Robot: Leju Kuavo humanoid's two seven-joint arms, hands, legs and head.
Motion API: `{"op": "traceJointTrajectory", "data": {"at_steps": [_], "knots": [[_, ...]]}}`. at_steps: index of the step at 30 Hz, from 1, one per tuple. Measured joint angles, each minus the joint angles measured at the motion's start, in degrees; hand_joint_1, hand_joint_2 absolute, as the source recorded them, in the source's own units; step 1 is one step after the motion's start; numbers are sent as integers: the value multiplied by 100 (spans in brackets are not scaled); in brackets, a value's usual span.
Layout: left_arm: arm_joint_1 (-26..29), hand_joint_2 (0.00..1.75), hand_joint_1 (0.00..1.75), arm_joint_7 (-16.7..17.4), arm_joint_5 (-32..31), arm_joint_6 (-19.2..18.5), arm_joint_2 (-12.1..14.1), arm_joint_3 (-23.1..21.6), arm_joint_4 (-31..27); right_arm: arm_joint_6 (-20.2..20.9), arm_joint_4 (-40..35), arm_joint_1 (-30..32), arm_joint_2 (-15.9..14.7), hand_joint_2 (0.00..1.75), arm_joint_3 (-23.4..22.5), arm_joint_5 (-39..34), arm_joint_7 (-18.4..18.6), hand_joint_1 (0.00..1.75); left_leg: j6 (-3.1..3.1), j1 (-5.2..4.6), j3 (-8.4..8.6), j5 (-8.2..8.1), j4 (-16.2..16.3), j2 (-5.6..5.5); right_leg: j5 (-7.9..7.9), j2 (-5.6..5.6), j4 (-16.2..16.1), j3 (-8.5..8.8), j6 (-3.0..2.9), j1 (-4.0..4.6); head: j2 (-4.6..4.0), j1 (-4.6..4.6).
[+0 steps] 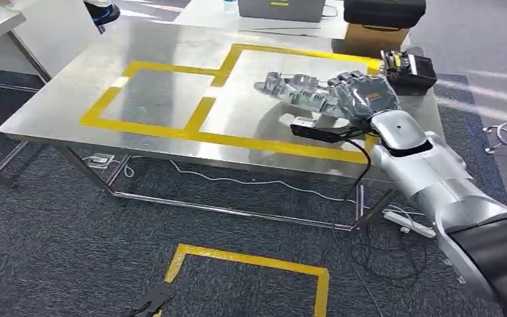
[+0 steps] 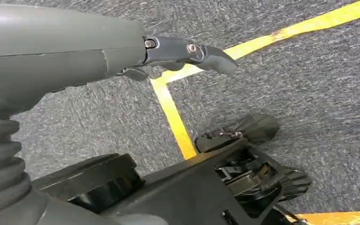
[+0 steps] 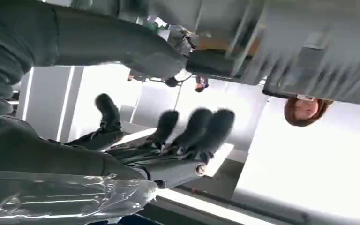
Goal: Take the parts from the cabinet and place them on the table.
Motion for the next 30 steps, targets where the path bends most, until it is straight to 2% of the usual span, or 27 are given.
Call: {"op": "traceJointTrajectory", "data": {"at_steps": [30], "knots": [[6,0,0,57,-20,46,17,0,0,-114,-236,166,2,175,-4,-183,28,0,-2,0,14,1,0,0,0,1,0,11,-3,0,0,0]]}}
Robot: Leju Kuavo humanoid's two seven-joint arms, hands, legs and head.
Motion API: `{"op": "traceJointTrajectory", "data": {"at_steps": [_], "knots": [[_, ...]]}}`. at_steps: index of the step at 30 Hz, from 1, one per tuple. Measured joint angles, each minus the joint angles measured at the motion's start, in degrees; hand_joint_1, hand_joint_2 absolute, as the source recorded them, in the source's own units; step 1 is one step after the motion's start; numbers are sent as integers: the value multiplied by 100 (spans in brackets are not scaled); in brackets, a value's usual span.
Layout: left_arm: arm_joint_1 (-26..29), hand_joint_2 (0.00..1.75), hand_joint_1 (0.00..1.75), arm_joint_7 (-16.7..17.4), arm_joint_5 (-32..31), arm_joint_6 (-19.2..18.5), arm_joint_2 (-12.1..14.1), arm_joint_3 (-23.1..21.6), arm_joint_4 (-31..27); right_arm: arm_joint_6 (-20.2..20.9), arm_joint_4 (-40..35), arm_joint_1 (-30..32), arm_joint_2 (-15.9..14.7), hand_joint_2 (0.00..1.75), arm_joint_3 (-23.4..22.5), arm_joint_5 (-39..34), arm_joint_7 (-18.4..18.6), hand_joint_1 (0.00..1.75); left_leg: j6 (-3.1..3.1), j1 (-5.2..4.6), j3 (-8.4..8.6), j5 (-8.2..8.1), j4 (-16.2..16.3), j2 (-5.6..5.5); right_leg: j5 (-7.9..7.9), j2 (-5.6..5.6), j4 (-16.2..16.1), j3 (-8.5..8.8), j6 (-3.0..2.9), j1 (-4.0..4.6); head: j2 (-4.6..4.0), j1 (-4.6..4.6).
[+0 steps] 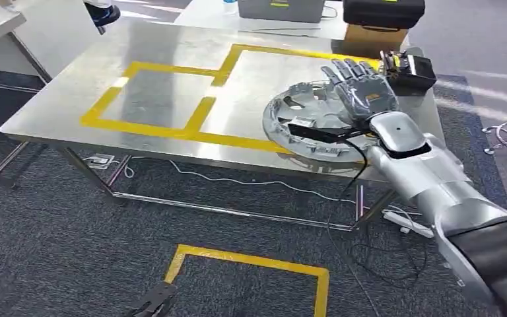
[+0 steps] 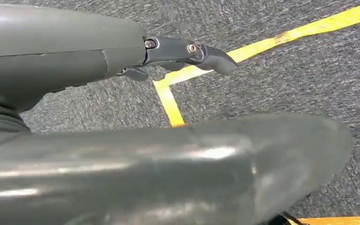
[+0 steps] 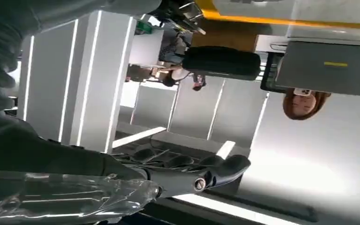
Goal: Take the parts from the cabinet and place them on the table.
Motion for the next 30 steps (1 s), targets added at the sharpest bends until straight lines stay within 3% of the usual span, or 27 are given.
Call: {"op": "traceJointTrajectory", "data": {"at_steps": [24,30], "knots": [[4,0,0,118,4,20,4,2,0,-63,-131,246,-7,175,-90,-66,-15,0,0,0,2,0,0,2,0,1,0,0,0,0,0,0],[-5,0,0,208,44,28,15,9,0,-66,-131,249,-7,175,-92,-63,-15,0,78,-56,3,-25,21,2,24,9,-36,21,76,-54,0,-4]]}}
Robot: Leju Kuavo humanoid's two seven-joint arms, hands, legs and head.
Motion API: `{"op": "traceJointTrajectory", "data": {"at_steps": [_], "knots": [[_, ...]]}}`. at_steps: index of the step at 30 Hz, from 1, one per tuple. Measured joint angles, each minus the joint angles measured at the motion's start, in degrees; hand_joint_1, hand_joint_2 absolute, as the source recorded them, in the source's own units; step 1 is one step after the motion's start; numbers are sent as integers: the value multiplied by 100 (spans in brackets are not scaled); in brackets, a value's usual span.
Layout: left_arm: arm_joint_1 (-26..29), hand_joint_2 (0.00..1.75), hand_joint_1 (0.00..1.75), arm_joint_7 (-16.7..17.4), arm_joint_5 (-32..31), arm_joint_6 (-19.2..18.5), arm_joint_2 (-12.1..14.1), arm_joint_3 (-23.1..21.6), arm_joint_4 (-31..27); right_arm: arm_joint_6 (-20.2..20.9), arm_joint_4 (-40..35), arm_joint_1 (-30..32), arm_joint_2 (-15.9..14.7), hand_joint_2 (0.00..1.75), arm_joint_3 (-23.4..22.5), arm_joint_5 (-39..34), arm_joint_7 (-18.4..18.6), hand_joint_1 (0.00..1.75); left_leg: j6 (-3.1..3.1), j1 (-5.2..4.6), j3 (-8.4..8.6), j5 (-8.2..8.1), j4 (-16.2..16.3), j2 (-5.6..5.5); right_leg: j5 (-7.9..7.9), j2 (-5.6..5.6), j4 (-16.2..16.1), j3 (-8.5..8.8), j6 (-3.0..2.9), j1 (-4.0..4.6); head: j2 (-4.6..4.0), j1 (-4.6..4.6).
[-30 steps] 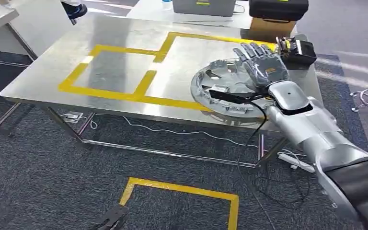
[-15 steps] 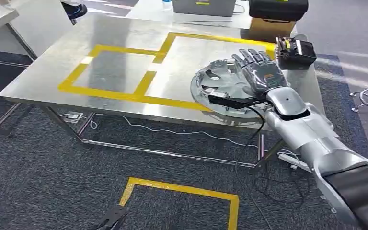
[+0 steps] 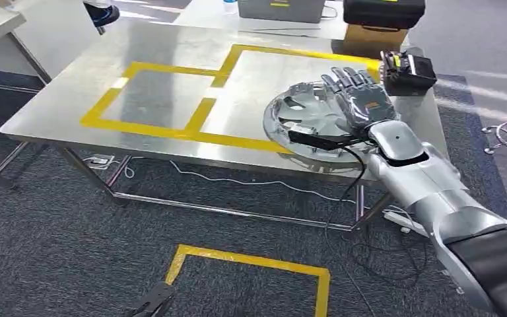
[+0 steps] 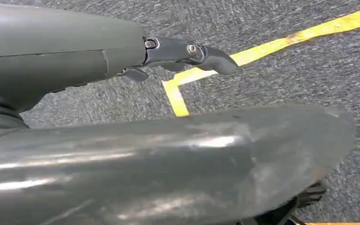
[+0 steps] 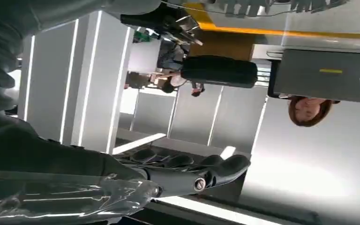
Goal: Take the parts from the cabinet and place them on the table.
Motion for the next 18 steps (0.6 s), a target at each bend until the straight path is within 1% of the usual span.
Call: {"op": "traceJointTrajectory", "data": {"at_steps": [1,2,3,4,5,6,7,8,9,10,11,12,13,14,15,16,17,18], "knots": [[-4,0,0,0,0,2,0,0,0,-2,0,-1,0,175,0,0,0,0,32,25,27,32,-60,14,-7,9,-4,5,22,6,0,2],[-6,0,0,0,0,2,0,2,0,0,0,2,-2,175,-7,0,2,0,54,51,59,53,-96,45,-100,2,80,-44,21,3,0,9],[-13,0,0,0,0,4,0,2,0,-2,0,-5,-4,175,-11,0,2,0,65,54,65,49,-101,52,-289,-4,329,-152,22,13,0,28],[-19,0,0,0,0,4,0,2,0,-4,0,-6,-4,175,-11,0,2,0,70,56,65,46,-101,58,-536,-2,790,-353,24,9,0,42],[-26,0,0,0,0,4,-2,2,0,-4,0,12,-2,175,-4,2,0,0,71,56,65,44,-100,65,-774,-2,1330,-600,35,10,0,24],[-27,0,0,0,0,4,-2,2,0,-4,2,42,-4,175,-4,2,2,0,71,56,63,44,-99,67,-918,-1,1771,-805,47,11,0,46],[-20,0,0,0,0,4,-2,2,0,-4,7,72,-13,175,-11,2,2,0,70,58,67,43,-98,67,-901,-3,1935,-892,49,6,0,46],[-16,0,0,0,0,4,-2,4,0,-4,7,86,-17,175,-9,2,2,0,65,64,68,42,-97,66,-754,-4,1813,-839,52,0,0,46],[-17,0,0,0,0,4,-2,4,0,-7,7,84,-17,175,-11,2,2,0,53,75,67,42,-90,66,-506,-10,1427,-658,54,-6,0,48],[-20,0,0,2,0,4,-9,4,0,-9,2,78,-17,175,-11,2,2,0,22,97,72,34,-75,66,-221,-23,820,-344,61,-11,0,41],[-26,0,0,2,-2,4,-9,4,0,-9,0,73,-17,175,-11,2,2,0,-25,110,72,21,-47,65,-50,-49,301,-53,89,-21,0,48],[-29,0,0,0,-2,4,7,4,0,-9,2,71,-17,175,-11,0,2,0,-80,93,49,18,-36,61,-152,-33,169,89,76,24,0,57],[-30,0,0,2,-2,4,0,4,0,-13,0,80,-17,175,-9,0,2,0,-114,87,58,24,-33,58,-62,19,201,49,-6,33,0,43],[-27,0,0,2,-4,4,0,4,0,-13,0,84,-17,175,-9,-2,2,0,-152,88,55,45,-6,48,-113,15,179,27,-56,25,0,55],[-24,0,0,11,-4,4,2,4,0,-11,0,84,-17,175,-9,-4,2,0,-190,93,50,73,-24,47,-102,22,203,-2,-91,39,0,46],[-20,0,0,15,-4,7,7,4,0,-11,0,84,-18,175,-11,-4,2,0,-227,97,44,87,-38,48,-81,30,197,-16,-153,37,0,55],[-21,0,0,15,-4,7,7,4,0,-11,0,75,-17,175,-11,-4,2,0,-256,107,25,38,-17,52,-43,27,172,-26,-213,5,0,50],[-24,0,0,15,-4,7,9,4,0,-11,0,72,-17,175,-11,-7,2,0,-287,104,-37,-159,143,53,-19,28,170,-45,-253,6,0,28]]}}
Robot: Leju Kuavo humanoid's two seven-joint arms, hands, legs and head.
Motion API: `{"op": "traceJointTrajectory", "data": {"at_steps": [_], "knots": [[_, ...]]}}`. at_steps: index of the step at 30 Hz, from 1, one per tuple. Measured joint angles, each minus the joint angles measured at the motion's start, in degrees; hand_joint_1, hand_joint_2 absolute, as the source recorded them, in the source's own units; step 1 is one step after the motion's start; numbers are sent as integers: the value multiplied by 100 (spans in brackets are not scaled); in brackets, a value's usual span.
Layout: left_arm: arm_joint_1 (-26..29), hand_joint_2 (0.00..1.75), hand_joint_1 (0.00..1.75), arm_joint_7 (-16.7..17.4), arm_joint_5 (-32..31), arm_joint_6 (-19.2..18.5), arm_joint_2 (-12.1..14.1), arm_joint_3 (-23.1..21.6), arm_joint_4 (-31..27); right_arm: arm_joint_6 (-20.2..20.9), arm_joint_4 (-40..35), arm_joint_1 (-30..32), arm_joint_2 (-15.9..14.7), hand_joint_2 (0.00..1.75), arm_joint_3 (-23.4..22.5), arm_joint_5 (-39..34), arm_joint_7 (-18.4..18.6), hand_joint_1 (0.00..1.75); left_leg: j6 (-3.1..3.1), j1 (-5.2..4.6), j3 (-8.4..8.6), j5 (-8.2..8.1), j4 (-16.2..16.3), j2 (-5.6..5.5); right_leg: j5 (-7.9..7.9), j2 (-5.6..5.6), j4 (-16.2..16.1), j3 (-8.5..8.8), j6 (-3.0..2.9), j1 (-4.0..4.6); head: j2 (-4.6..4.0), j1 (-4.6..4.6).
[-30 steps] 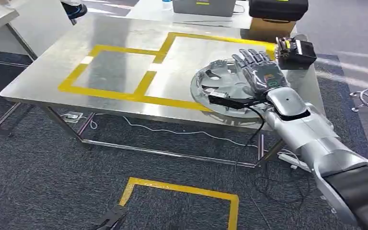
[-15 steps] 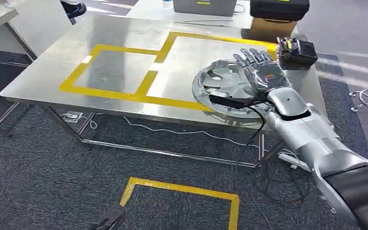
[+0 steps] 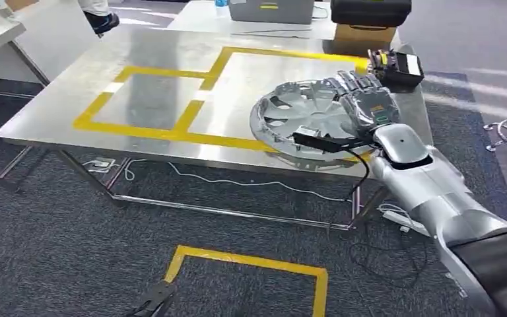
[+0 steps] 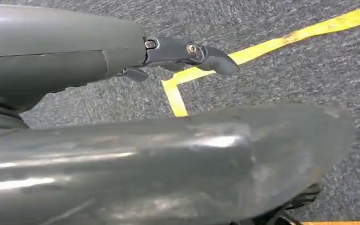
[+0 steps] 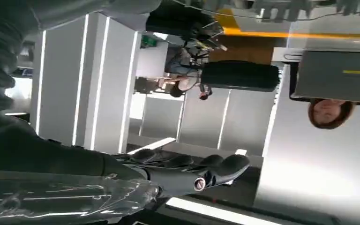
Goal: Take the parts from the cabinet and place them on the table.
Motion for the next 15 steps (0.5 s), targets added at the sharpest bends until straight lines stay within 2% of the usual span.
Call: {"op": "traceJointTrajectory", "data": {"at_steps": [2,3,4,5,6,8,9,10,13,14,15], "knots": [[-5,0,0,0,-2,-2,0,0,0,0,0,5,0,175,2,0,0,0,-43,5,-364,-553,900,1,39,-1,0,-64,-50,6,0,-17],[-1,0,0,0,-2,-2,0,0,0,0,0,12,0,175,2,0,0,0,-50,2,-557,-766,1377,0,64,-1,0,-102,-51,11,0,-15],[3,0,0,0,-2,-2,-2,0,0,0,0,17,0,175,2,0,0,0,-47,1,-657,-850,1656,1,90,0,2,-136,-48,15,0,-17],[5,0,0,0,-2,0,-2,0,0,0,0,23,0,175,2,0,0,0,-38,1,-622,-795,1658,0,111,0,2,-165,-43,17,0,-15],[2,0,0,0,-2,0,-2,0,0,0,0,23,0,175,2,0,0,0,-24,1,-465,-628,1428,0,134,3,2,-191,-30,17,0,-15],[-3,0,0,0,-2,2,0,0,0,0,0,18,0,175,-2,0,0,0,20,1,174,-227,441,0,164,5,3,-205,6,16,0,-15],[-10,0,0,0,-2,4,0,0,0,-2,0,8,0,175,-4,-2,0,0,41,0,468,-207,0,-1,178,4,4,-215,35,20,0,-17],[-21,0,0,0,-2,4,0,0,0,0,0,-5,-6,175,-13,-2,2,0,56,-18,520,-216,-108,-7,197,4,13,-246,64,48,0,-9],[-19,0,0,0,-2,4,-9,0,0,0,0,4,-9,175,-22,-4,2,0,129,-40,454,-189,-113,-6,278,3,-45,-239,182,33,0,-4],[-20,0,0,0,-2,4,-15,0,0,0,0,5,-26,175,-28,-4,2,0,193,-12,444,-145,-160,4,264,1,-37,-269,205,24,0,-20],[-25,0,0,0,-2,4,-15,2,0,0,0,5,-28,175,-28,-4,2,0,239,-8,425,-115,-161,13,100,-25,89,-332,221,22,0,2]]}}
